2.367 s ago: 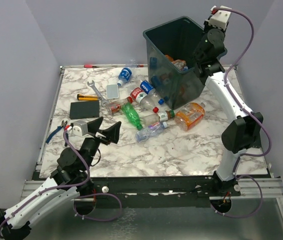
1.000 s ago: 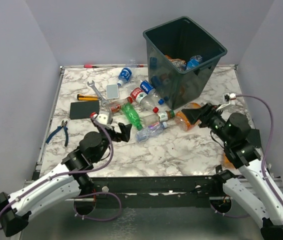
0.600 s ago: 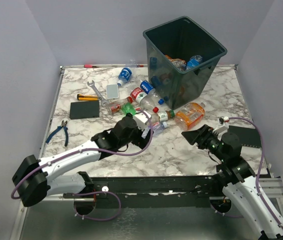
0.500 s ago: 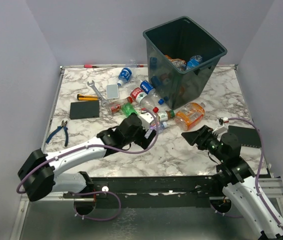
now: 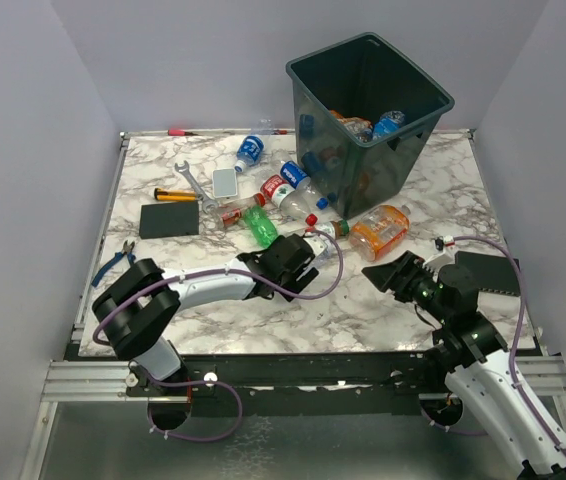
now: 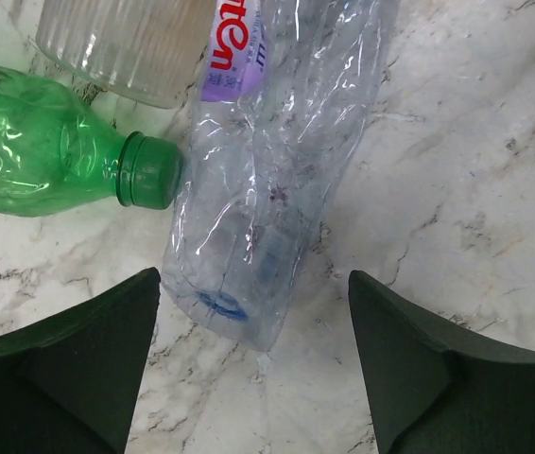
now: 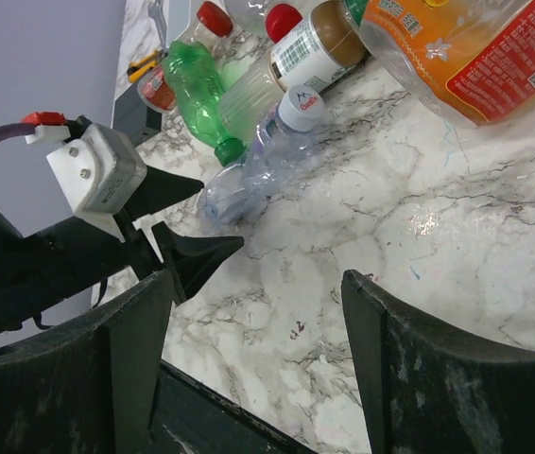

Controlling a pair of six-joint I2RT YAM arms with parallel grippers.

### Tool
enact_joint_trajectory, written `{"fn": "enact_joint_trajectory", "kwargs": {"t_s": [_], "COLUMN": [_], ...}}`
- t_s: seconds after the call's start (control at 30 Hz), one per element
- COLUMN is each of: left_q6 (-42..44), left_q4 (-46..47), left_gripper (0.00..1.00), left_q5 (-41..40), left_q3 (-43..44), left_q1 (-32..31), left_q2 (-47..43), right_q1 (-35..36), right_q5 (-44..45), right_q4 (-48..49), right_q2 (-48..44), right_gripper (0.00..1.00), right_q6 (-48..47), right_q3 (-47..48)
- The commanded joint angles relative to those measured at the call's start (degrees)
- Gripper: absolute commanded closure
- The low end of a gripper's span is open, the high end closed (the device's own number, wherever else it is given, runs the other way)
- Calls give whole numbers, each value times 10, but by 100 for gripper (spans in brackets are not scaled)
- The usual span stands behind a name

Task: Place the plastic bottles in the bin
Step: Pick up the plastic bottle at the center of the board.

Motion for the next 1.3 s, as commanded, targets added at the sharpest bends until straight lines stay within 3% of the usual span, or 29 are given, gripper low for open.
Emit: {"fn": "enact_joint_trajectory", "kwargs": {"t_s": [0.0,0.33,0.63,0.77,0.9,1.1,1.27], "left_q6": [10,0,-2,-28,-54,-134,-185], "left_q4": [-8,-8,-8,-9,26,151,206], "left_gripper": [21,44,73,82,88,95,97], "left_q5": [-36,-6,19,45,125,215,221], "left_q3": [14,20,14,-2,-40,-139,-210], "left_q1": [-3,-7,-15,-17,-16,-16,-16], "left_q2": [14,42,16,-66,-192,-378,-472], "right_q1": [1,1,1,1,1,4,6], "right_q5": [2,-5,-20,-86,-181,-162,-146], "right_q4": [4,12,-3,10,4,14,124], "right_q2": [6,13,-11,4,57,68,52], "right_gripper": [25,26,26,24,24,24,21], "right_q6": [10,12,6,-36,-93,-118,-63], "right_q3": [-6,-3,3,46,129,189,164]}}
